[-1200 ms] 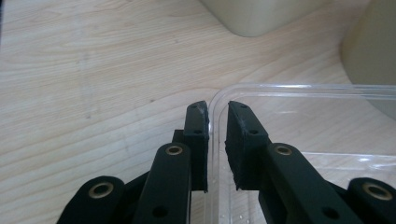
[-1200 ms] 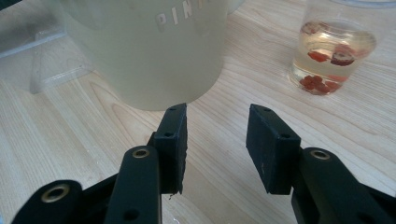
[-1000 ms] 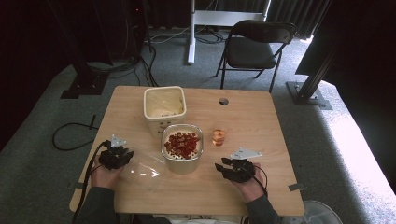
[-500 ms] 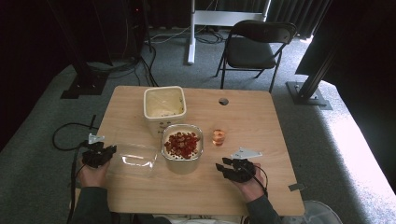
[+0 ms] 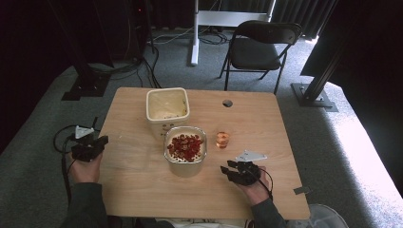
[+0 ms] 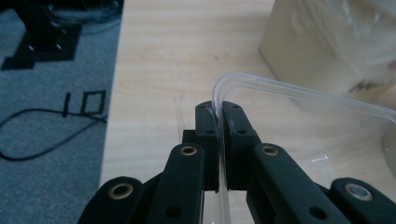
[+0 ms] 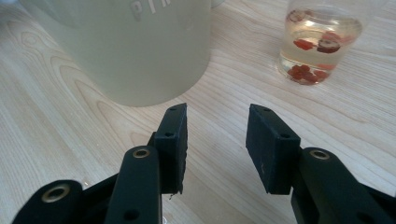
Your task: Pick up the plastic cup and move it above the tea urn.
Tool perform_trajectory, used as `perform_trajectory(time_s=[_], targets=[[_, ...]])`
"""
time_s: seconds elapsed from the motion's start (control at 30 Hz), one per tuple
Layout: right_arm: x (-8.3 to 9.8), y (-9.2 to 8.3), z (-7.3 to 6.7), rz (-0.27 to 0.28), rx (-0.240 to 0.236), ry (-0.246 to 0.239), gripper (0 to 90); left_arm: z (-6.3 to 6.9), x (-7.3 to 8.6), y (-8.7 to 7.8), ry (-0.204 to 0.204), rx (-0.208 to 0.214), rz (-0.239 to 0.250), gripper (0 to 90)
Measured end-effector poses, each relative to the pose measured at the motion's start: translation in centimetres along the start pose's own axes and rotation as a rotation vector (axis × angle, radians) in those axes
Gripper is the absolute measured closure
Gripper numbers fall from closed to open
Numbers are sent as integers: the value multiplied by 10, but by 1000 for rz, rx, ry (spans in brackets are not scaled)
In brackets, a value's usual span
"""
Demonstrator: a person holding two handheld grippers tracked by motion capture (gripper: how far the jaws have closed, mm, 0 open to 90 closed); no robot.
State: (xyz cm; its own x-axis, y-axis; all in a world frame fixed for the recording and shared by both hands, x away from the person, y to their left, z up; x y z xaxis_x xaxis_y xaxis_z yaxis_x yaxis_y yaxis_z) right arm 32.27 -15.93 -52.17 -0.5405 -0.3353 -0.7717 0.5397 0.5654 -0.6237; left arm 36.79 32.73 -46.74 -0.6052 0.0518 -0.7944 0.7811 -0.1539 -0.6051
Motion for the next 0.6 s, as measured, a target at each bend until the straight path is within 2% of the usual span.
perform_trajectory(time_s=[0.3,0.6], targets=[[0,-2,2,3,7,7,581,-2,-30,-13,11,-32,59,876],[1,-2,4,3,12,10,582,-11,-65,-37,3,-58,142,875]])
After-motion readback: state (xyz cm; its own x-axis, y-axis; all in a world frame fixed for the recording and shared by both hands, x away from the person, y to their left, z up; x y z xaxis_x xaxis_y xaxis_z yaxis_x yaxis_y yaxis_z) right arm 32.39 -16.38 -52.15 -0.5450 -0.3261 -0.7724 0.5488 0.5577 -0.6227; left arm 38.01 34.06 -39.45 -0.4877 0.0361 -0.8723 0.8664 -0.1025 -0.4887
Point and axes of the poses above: each handheld gripper's, and its own axes: y roughly forward along the jaws, x roughly out of its underside, z roughly to its right, the point moved 4 cm from there along y, roughly forward along the jaws
